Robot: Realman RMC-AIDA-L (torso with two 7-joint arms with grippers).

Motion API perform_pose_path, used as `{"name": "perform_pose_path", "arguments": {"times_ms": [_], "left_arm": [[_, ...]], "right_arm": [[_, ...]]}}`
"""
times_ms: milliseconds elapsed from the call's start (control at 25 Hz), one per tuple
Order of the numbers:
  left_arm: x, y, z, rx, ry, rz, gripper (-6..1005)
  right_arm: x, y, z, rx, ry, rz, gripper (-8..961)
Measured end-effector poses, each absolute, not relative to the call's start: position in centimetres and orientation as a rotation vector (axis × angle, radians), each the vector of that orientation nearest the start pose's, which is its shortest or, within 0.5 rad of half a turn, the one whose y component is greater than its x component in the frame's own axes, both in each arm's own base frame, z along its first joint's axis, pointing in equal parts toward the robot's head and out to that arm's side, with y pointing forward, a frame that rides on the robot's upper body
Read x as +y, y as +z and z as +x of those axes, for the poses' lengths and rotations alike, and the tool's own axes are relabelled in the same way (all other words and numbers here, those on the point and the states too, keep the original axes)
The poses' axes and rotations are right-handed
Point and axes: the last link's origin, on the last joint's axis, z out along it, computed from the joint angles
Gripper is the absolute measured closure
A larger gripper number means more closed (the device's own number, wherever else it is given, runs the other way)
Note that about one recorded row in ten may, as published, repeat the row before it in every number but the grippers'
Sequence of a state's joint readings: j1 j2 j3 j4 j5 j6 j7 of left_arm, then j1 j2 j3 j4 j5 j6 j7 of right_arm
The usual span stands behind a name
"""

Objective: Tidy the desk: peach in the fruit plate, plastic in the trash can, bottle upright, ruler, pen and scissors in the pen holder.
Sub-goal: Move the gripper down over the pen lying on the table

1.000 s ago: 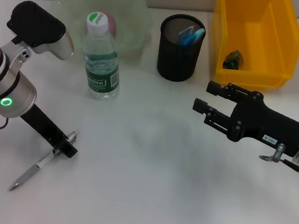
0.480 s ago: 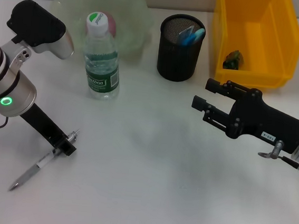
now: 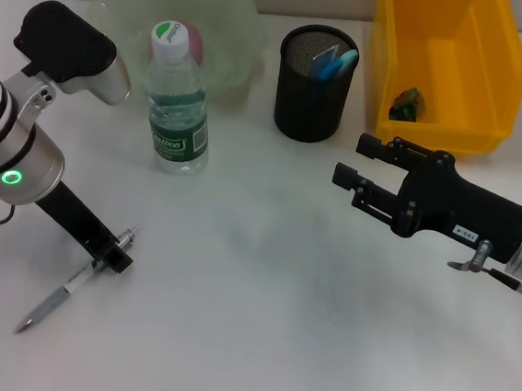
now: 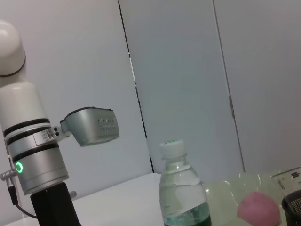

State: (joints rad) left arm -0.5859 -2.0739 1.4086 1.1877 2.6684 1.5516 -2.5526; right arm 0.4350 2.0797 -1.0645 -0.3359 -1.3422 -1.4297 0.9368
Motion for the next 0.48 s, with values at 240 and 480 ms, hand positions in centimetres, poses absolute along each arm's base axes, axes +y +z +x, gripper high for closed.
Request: {"name": "perform_pose_path", "arguments": {"times_ms": [240,480], "left_arm": [[34.06,-1.56,-22.61,-1.047,0.706,-2.566,523],[34.09,-1.58,-22.66,-1.044,0.710,-2.564,584]], "right_arm": [[30.13,-4.61,26.80,0.511,0.998,-2.480,390],[30.10,-4.61,26.84,0.512,0.998,-2.479,389]]}}
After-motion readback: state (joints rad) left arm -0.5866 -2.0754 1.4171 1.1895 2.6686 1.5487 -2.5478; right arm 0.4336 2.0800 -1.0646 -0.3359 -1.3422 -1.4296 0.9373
